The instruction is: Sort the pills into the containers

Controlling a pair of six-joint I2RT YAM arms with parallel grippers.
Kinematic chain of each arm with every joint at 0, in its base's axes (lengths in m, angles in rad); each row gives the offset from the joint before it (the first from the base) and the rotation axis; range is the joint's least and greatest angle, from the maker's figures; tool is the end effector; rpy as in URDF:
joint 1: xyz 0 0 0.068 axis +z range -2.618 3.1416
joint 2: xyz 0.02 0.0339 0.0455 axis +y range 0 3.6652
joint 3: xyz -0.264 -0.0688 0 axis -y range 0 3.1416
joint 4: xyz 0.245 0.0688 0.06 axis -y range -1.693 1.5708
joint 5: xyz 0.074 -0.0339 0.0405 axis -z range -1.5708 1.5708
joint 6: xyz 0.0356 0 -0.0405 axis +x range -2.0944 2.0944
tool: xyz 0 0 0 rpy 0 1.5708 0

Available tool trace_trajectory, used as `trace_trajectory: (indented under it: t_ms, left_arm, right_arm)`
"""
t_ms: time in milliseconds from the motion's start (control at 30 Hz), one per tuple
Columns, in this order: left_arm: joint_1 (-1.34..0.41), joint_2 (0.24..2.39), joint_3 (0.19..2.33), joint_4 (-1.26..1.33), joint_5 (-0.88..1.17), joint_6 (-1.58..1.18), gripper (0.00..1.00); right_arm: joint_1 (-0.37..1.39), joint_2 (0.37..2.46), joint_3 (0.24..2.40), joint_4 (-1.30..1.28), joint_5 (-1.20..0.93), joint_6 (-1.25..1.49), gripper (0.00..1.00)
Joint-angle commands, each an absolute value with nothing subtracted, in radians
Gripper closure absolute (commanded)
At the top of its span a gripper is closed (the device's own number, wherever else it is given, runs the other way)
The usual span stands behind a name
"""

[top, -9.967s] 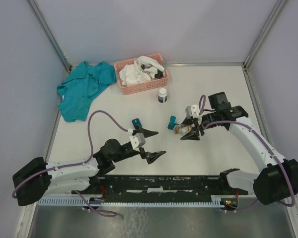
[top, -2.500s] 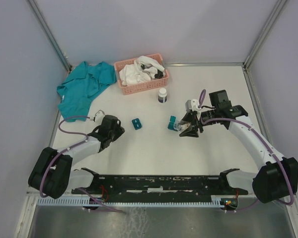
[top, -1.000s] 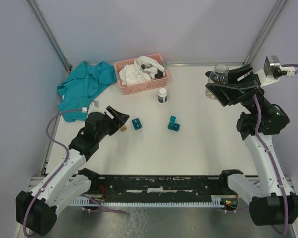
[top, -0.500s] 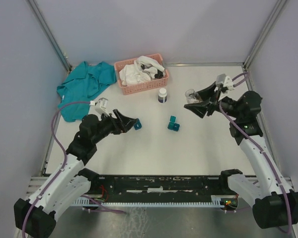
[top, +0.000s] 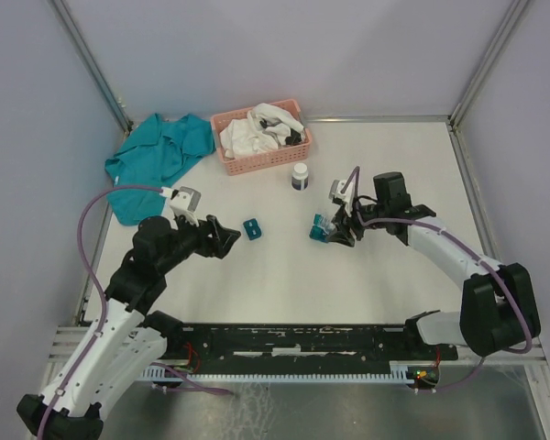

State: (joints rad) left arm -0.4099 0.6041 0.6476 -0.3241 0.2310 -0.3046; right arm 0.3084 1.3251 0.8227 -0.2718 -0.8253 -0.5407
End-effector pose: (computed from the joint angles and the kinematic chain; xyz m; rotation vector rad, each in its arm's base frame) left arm 0.1337 -0.0670 0.3040 0.2652 1.8856 -0.7054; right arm 0.2489 0.1067 0.2356 -1.2409 1.7878 0.8263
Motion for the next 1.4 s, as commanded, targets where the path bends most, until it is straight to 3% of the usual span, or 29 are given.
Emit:
trace_trajectory:
  t_ms: [0,333,1367]
  left_arm:
    - [-0.406,0.606,0.635,-0.320,0.219,-0.217,0.19]
    - [-0.406,0.645,0.679,-0.272,0.232,-0.217,0.20]
    - [-0.357,0.680,0.651,-0.278,0.262,-0.224,0.20]
  right_arm:
    - [0.314,1.353,0.882,-0.339,-0.705,-0.673,0.98]
    - [0.313,1.483,0.971,-0.461,-0.561,-0.710,0.98]
    - [0.421,1.653,1.097,-0.585,-0.415,-0.734,0.98]
